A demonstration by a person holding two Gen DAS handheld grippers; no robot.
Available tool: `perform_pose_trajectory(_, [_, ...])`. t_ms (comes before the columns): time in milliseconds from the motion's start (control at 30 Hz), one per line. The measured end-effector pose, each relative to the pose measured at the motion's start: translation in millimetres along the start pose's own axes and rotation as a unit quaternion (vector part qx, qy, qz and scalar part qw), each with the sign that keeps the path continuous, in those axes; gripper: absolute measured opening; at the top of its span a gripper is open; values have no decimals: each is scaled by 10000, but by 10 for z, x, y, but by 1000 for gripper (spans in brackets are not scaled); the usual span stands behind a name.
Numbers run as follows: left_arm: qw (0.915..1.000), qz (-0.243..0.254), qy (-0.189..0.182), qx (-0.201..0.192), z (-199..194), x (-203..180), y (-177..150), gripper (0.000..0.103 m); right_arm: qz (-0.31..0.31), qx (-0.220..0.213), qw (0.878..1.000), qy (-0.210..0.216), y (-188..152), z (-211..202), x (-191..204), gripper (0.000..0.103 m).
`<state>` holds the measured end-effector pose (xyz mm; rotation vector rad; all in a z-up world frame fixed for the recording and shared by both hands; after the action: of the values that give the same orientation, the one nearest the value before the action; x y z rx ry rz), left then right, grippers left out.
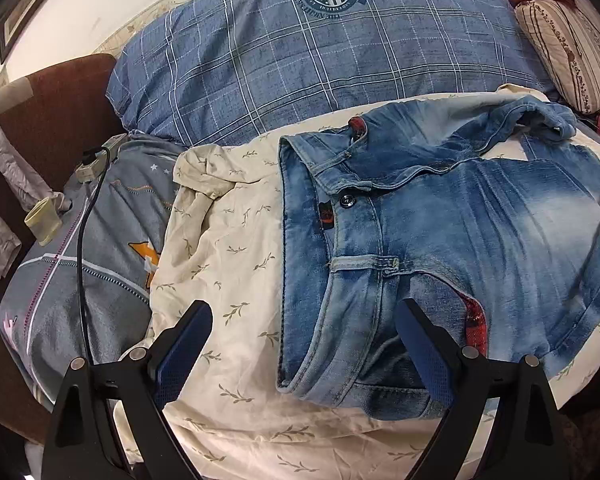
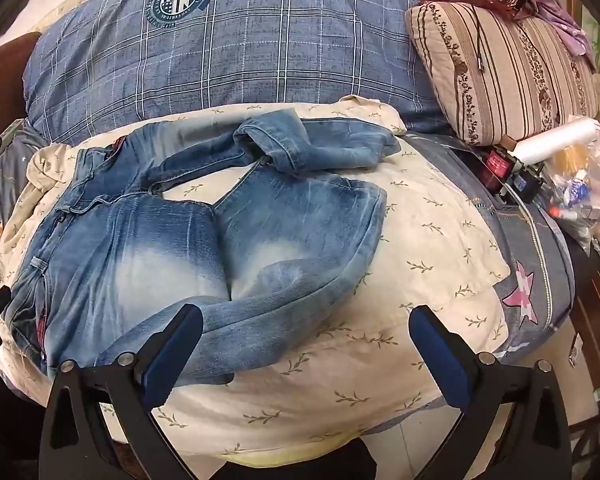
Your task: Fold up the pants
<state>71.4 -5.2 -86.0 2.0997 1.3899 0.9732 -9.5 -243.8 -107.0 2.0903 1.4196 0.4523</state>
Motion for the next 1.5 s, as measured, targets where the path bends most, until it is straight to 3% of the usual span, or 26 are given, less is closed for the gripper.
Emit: perform_pose_trajectory(1500, [9999,-90,30,91,54,92,27,93,29,-39,10000,2,49,38,-35,103])
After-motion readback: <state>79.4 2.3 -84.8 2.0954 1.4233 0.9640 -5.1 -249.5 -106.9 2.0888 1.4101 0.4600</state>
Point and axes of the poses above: each gripper's, at about its wrist camera, not at the fingertips, and z roughly the way its jaws point, x to its left, y to its top, the point moved 10 cm from there along z, roughly the way its jaws point, and after that the axes turned 3 degrees about y, right-handed, at the moved point
